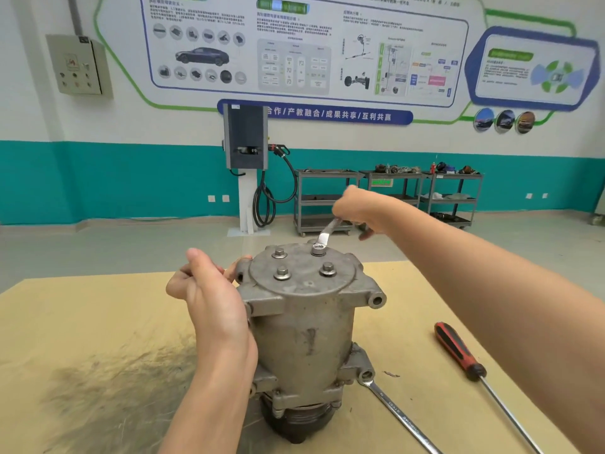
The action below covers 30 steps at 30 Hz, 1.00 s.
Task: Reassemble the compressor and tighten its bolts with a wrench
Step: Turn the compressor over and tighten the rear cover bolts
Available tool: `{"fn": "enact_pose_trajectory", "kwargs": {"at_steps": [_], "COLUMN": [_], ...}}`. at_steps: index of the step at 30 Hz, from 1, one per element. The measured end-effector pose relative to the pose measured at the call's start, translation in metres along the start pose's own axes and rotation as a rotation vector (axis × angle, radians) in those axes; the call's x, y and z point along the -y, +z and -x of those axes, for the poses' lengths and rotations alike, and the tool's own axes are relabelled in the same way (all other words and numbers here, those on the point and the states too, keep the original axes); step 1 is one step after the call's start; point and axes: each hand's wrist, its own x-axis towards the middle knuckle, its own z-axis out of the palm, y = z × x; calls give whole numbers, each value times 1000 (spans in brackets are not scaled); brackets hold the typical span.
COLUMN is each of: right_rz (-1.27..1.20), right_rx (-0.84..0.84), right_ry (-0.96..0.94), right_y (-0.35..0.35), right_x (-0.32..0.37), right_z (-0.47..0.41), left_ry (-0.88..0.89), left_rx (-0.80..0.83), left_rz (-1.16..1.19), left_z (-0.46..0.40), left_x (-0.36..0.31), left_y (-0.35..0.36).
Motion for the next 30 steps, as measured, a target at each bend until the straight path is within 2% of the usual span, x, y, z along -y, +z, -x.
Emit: {"fn": "enact_pose_trajectory", "kwargs": {"at_steps": [2,4,8,12,18,26,30], "right_rz": [-143,-159,-70,65,290,310,331], "right_rx": [-146,-343,-806,-1025,-1130,-1083,-994], "right_ry": [24,-39,-327,-595,-726,-618,-643], "right_y": [-2,-3,-4,-9,-14,-10,-15], "right_x": [-28,-58,-105,-115,-103,-105,-108], "right_z": [-2,5,60,124,162,164,163], "left_ry": [1,6,6,8,-38,56,65], "left_rx": [7,10,10,4,52,96,108], "left_rz": [-2,-2,11,18,7,-78,-83], "left_z": [1,1,0,1,-7,-4,-1], "left_x": [0,0,1,1,-2,1,1], "left_y": [0,0,1,1,0,1,0]}}
